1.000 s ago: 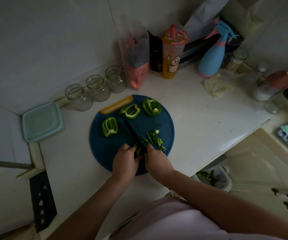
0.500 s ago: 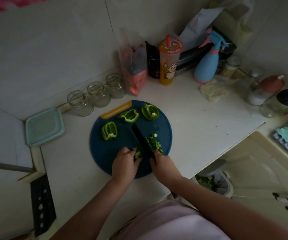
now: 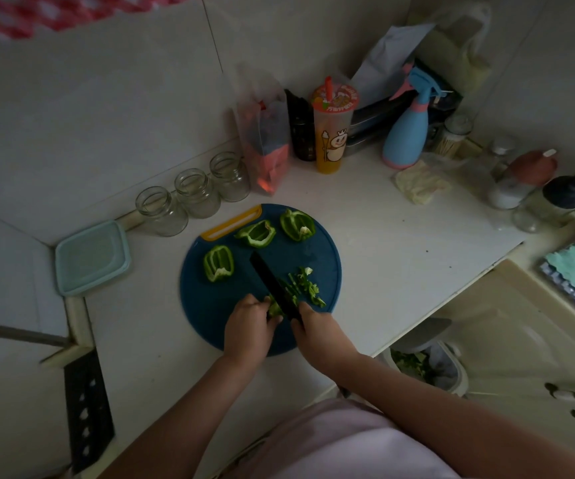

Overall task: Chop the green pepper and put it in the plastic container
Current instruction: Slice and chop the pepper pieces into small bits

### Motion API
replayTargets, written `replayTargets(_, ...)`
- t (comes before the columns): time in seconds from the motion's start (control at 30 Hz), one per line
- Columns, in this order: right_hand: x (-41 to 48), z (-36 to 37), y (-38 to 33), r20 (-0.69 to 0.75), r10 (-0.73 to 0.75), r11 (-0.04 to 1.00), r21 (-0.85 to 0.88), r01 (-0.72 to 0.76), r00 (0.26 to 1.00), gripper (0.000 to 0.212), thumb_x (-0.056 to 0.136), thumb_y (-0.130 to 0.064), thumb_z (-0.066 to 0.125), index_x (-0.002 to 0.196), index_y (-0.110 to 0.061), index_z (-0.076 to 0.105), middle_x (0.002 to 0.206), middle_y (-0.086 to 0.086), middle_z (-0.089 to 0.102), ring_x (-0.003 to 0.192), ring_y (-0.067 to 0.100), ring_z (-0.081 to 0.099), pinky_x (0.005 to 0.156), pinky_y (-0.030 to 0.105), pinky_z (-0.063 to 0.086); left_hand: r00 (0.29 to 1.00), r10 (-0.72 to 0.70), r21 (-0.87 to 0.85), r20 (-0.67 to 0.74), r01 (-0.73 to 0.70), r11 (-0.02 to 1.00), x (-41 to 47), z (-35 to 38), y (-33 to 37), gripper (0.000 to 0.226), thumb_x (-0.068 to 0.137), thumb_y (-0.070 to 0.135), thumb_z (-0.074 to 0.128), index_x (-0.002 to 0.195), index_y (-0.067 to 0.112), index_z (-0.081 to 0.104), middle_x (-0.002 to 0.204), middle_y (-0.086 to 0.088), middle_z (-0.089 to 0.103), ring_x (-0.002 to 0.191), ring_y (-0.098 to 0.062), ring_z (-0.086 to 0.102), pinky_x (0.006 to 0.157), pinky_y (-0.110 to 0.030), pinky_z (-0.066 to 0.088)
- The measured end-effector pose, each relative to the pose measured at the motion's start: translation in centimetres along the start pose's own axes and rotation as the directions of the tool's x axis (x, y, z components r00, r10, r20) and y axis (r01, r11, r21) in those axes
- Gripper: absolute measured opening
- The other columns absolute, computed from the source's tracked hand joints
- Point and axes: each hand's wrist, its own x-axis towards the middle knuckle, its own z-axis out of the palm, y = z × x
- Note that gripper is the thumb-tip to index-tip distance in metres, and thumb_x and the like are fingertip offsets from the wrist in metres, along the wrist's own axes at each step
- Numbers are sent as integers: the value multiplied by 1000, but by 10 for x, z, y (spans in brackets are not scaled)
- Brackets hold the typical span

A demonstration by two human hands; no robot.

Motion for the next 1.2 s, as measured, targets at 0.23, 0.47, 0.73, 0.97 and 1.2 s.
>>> replayTargets(0.23, 0, 0, -1, 10, 14, 1000, -5, -14, 1000, 21, 101, -23, 35, 107, -6, 46, 95, 16, 62, 84, 29, 61, 68, 35, 45, 1000, 9, 10, -3, -9, 1000, -1, -1, 0, 34, 89, 33, 60, 117, 15, 63, 101, -7, 56, 95, -22, 55, 72, -28, 40)
replayTargets(0.47, 2, -1, -1, 17, 17, 1000, -10, -17, 1000, 20, 101, -22, 35, 106, -6, 47, 97, 16, 62, 76, 25, 56, 66, 32, 44, 1000, 19, 11, -7, -19, 1000, 0, -1, -1, 32, 88, 33, 61, 113, 14, 65, 99, -7, 57, 91, -22, 56, 70, -27, 39)
replayTargets(0.73, 6, 7, -4, 46, 61, 997, -50, -59, 997, 20, 100, -18, 34, 112, -5, 43, 97, 17, 63, 86, 32, 62, 70, 37, 49, 1000, -4, -15, 3, 4, 1000, 2, -2, -2, 26, 88, 35, 59, 103, 15, 68, 95, -8, 58, 86, -23, 58, 63, -27, 35)
replayTargets(0.97, 13, 13, -7, 90, 102, 993, -73, -96, 991, 19, 97, -11, 37, 115, -4, 40, 97, 17, 63, 86, 34, 62, 64, 34, 42, 999, 32, -22, 31, -31, 999, 5, -1, -6, 29, 89, 33, 59, 110, 13, 65, 97, -11, 58, 89, -25, 57, 70, -30, 40)
replayTargets(1.2, 21, 14, -12, 44, 115, 993, 6, -116, 992, 17, 98, -14, 36, 111, -5, 43, 99, 18, 64, 88, 34, 63, 69, 38, 47, 999, 29, -22, 39, -28, 999, 3, -1, -6, 35, 91, 33, 55, 120, 14, 62, 101, -10, 58, 92, -25, 57, 73, -32, 43)
